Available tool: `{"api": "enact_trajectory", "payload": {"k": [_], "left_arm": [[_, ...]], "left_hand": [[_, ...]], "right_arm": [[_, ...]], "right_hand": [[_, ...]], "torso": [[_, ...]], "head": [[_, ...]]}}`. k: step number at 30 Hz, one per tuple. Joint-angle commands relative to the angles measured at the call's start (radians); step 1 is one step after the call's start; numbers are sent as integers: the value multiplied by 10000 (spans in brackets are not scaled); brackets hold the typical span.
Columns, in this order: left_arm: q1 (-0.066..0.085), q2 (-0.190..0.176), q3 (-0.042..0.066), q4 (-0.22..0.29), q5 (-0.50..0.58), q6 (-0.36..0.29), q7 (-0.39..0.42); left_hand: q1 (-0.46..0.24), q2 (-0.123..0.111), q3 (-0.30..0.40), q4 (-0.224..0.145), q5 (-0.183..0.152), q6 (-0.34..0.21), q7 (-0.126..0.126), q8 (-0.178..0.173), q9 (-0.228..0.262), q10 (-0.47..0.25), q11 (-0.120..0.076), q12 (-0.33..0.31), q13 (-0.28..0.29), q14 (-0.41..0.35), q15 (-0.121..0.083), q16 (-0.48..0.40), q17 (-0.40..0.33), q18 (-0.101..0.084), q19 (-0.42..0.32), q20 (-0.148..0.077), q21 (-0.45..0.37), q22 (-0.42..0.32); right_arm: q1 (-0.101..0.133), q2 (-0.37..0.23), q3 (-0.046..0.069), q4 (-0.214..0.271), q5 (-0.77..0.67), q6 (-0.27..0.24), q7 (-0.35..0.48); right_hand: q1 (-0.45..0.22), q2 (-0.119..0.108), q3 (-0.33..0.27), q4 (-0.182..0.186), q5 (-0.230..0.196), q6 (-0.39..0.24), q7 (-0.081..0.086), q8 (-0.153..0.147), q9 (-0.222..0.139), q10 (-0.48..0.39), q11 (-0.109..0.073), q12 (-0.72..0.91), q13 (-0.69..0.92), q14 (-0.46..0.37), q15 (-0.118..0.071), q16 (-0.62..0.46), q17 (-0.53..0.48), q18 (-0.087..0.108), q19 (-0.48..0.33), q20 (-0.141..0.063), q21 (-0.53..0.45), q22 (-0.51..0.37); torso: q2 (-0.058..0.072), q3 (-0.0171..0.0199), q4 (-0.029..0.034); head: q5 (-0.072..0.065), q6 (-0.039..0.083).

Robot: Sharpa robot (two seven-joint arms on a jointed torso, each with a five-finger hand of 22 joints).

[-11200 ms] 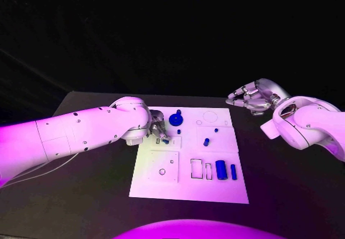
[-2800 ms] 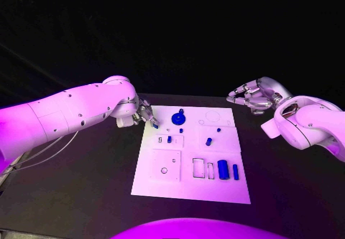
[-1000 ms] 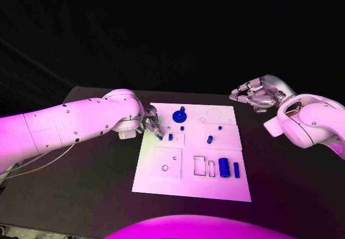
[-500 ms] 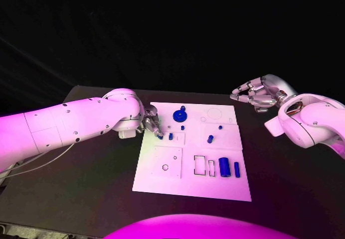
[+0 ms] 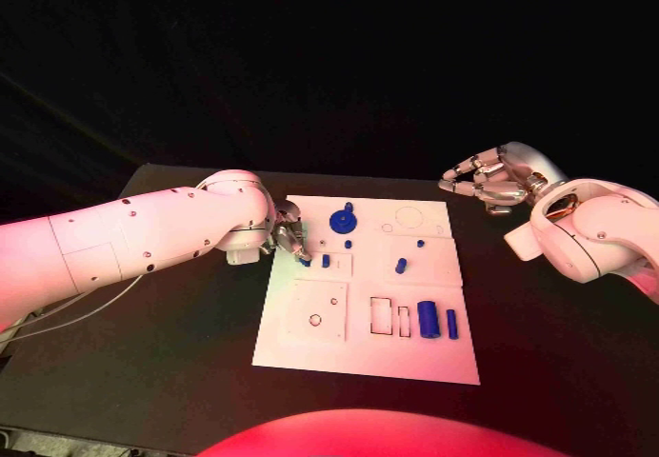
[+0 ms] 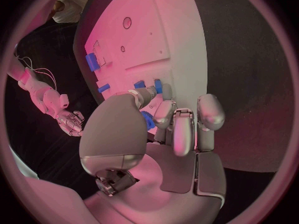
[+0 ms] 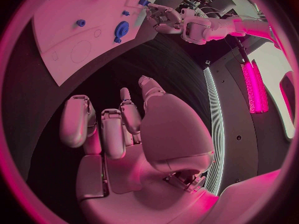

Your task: Assemble the parts on the task board

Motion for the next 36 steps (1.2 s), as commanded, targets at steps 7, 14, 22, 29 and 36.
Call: {"api": "enact_trajectory", "payload": {"k": [7, 14, 22, 29, 36], "left_arm": [[-46, 88, -31, -18, -120, 392, -99], [-49, 104, -36, -53, -28, 403, -82], [-50, 136, -38, -89, 73, 258, -63], [-49, 177, -38, -119, 138, 168, -62], [-49, 219, -39, -163, 156, 112, -66]], "left_hand": [[29, -88, 1609, -1565, 15, 174, -86, 42, 17, 90, -16, 53, 34, 581, -54, 64, 595, -63, 92, -9, 53, 33], [-264, -142, 1535, -1501, 12, 273, -172, 113, 23, 203, -71, 137, 134, 587, -86, 68, 603, -77, 138, -11, 85, 101], [-822, -131, 1098, -1226, 7, 473, -348, 239, 37, 341, -196, 262, 288, 592, -178, 67, 605, -90, 185, -44, 109, 168], [-1127, 17, 751, -967, 11, 548, -412, 264, 14, 368, -254, 301, 346, 595, -232, 67, 609, -96, 211, -85, 114, 196], [-1263, 38, 562, -855, 11, 586, -435, 284, 8, 392, -271, 344, 405, 596, -247, 67, 611, -104, 238, -102, 127, 231]], "right_arm": [[-3, -6, 4, 18, -88, 84, -1], [-3, -19, 4, 20, -89, 86, -5], [-3, -20, 4, 25, -89, 84, -6], [-3, -33, 4, 35, -108, 70, -12], [-3, -42, 4, 47, -117, 65, -13]], "right_hand": [[6, 15, 66, -9, 32, -93, -7, 39, 12, -85, -3, -40, -12, 614, -52, -53, 884, 120, -36, -8, -47, 763], [6, 15, 66, -9, 32, -93, -7, 39, 12, -85, -3, -40, -12, 614, -52, -53, 884, 120, -36, -8, -47, 763], [6, 15, 66, -9, 32, -93, -7, 39, 12, -85, -3, -40, -12, 614, -52, -53, 884, 120, -36, -8, -47, 763], [6, 15, 66, -9, 32, -93, -7, 39, 12, -85, -3, -40, -12, 614, -52, -53, 884, 120, -36, -8, -47, 763], [6, 15, 66, -9, 32, -93, -7, 39, 12, -85, -3, -40, -12, 614, -52, -53, 884, 120, -36, -8, -47, 763]], "torso": [[0, 6, -8], [-4, 8, -1], [-2, 14, -4], [-4, 4, -5], [-6, 6, 2]], "head": [[-13, -26], [-24, -40], [-36, -35], [-47, -36], [-73, -21]]}}
